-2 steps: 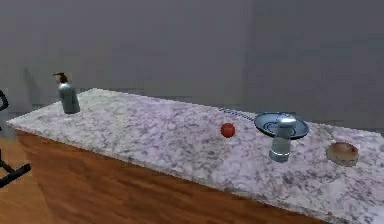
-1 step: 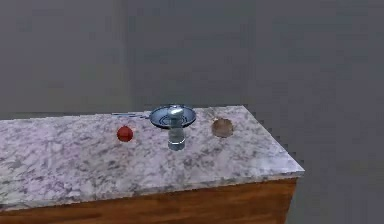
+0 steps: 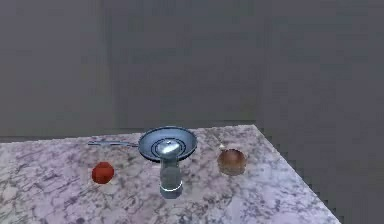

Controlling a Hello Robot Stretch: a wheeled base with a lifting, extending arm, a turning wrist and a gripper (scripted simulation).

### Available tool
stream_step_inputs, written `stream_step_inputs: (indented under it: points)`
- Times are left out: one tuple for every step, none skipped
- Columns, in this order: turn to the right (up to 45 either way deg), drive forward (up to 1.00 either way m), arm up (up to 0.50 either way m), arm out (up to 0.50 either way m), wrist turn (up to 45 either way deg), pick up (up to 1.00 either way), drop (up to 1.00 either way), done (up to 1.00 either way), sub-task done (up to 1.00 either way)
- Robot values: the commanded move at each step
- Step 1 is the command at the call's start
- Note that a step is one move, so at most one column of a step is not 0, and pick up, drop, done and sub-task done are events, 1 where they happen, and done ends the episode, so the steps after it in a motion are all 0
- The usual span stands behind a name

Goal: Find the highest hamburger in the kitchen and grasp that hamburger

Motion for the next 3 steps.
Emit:
stream_step_inputs:
  points:
    - [-45.0, 0.00, 0.00, 0.00, 0.0, 0.00, 0.00, 0.00, 0.00]
    - [-27.0, 0.00, 0.00, 0.00, 0.0, 0.00, 0.00, 0.00, 0.00]
    - [0.0, 0.00, 0.50, 0.00, 0.0, 0.00, 0.00, 0.00, 0.00]
